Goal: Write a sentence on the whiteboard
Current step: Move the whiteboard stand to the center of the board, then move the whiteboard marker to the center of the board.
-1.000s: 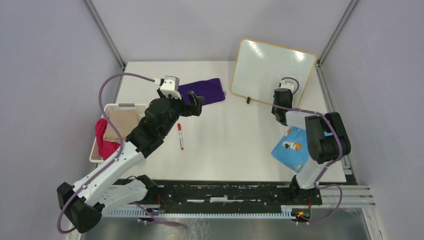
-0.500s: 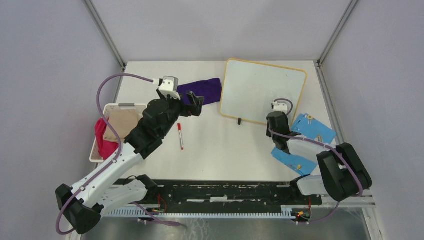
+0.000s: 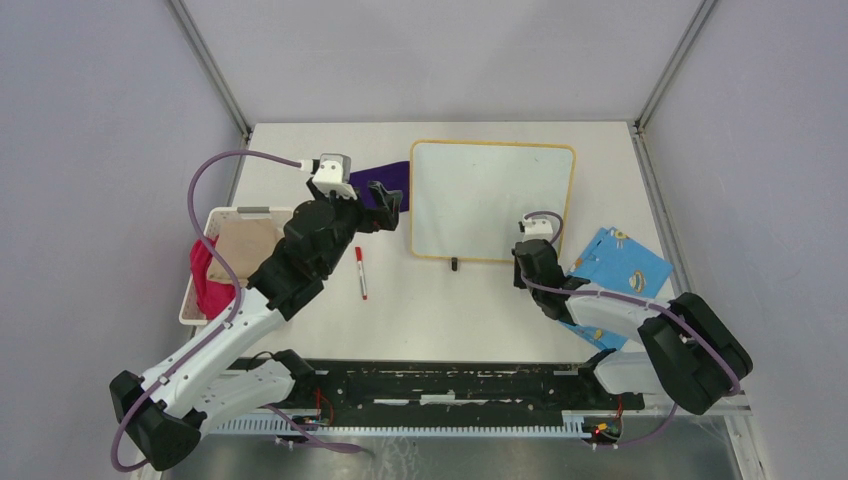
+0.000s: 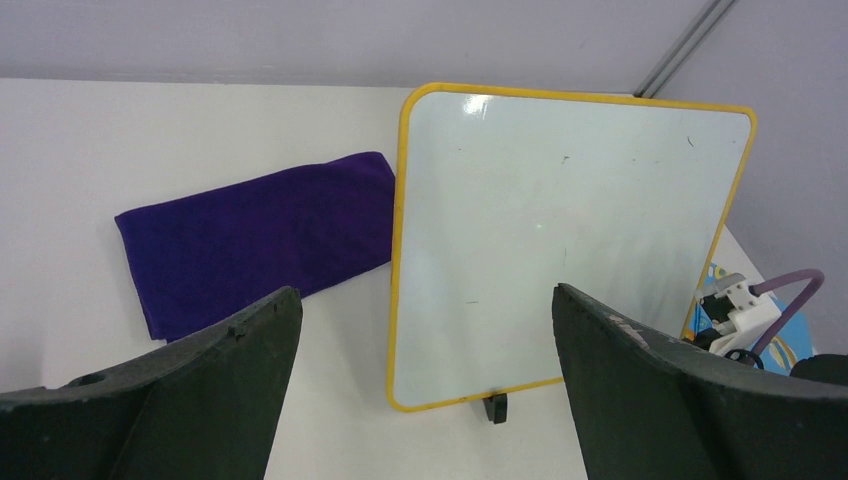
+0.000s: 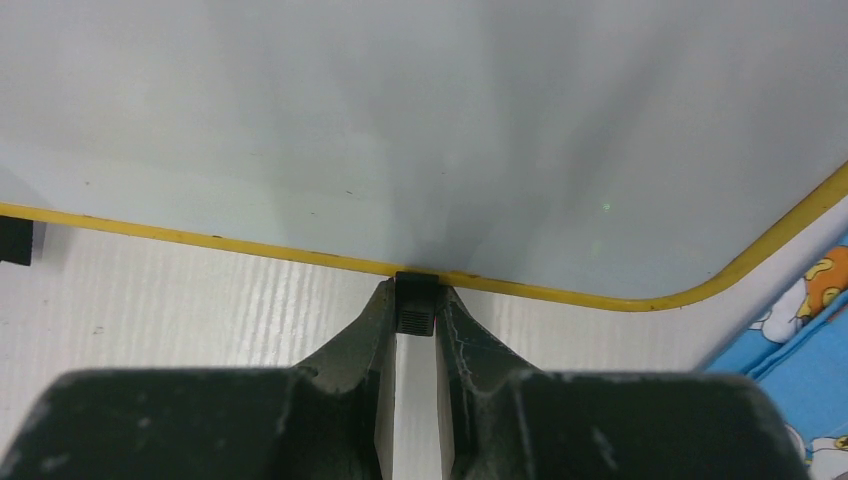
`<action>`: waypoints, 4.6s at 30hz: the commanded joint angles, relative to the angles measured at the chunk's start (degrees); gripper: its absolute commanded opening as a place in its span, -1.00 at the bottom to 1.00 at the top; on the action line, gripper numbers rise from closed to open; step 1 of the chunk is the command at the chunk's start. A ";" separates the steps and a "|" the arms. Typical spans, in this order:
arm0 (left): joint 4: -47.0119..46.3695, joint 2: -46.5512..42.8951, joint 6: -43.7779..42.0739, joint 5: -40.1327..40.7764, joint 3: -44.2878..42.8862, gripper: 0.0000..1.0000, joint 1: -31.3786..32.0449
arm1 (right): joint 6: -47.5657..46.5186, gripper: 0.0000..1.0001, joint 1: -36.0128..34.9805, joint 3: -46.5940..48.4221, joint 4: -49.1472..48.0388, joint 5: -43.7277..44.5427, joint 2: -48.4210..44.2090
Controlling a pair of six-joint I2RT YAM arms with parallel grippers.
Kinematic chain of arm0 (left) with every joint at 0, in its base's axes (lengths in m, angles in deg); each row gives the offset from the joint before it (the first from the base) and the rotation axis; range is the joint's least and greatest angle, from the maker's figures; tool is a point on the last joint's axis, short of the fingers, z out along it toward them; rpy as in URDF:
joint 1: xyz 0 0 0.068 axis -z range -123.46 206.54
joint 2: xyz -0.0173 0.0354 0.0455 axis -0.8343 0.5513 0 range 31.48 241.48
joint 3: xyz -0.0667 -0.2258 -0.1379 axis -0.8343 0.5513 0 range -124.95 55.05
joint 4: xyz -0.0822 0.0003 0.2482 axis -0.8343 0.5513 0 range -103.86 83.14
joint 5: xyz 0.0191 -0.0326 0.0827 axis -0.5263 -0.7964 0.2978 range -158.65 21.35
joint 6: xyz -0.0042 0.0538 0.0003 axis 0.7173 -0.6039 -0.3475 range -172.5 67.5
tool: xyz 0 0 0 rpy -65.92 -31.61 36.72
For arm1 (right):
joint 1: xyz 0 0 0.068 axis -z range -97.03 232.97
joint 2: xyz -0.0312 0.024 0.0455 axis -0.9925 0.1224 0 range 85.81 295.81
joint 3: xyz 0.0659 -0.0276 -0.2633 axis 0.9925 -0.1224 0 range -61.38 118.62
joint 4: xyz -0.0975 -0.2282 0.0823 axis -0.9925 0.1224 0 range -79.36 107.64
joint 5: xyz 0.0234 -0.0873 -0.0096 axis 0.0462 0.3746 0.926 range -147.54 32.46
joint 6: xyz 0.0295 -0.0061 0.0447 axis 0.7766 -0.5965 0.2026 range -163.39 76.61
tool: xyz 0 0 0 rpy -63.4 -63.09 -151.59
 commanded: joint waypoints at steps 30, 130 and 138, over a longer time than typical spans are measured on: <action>-2.66 -2.43 1.14 5.45 0.12 0.99 0.24 | -2.76 0.02 -6.91 2.87 4.16 4.65 -5.91; -2.66 -11.08 -0.58 19.40 1.75 0.99 2.44 | -7.57 -0.18 -28.57 24.06 24.62 -6.87 16.81; -2.68 -11.40 -1.03 19.32 1.43 0.99 2.44 | -10.29 -0.24 -25.77 27.58 25.05 -10.91 21.65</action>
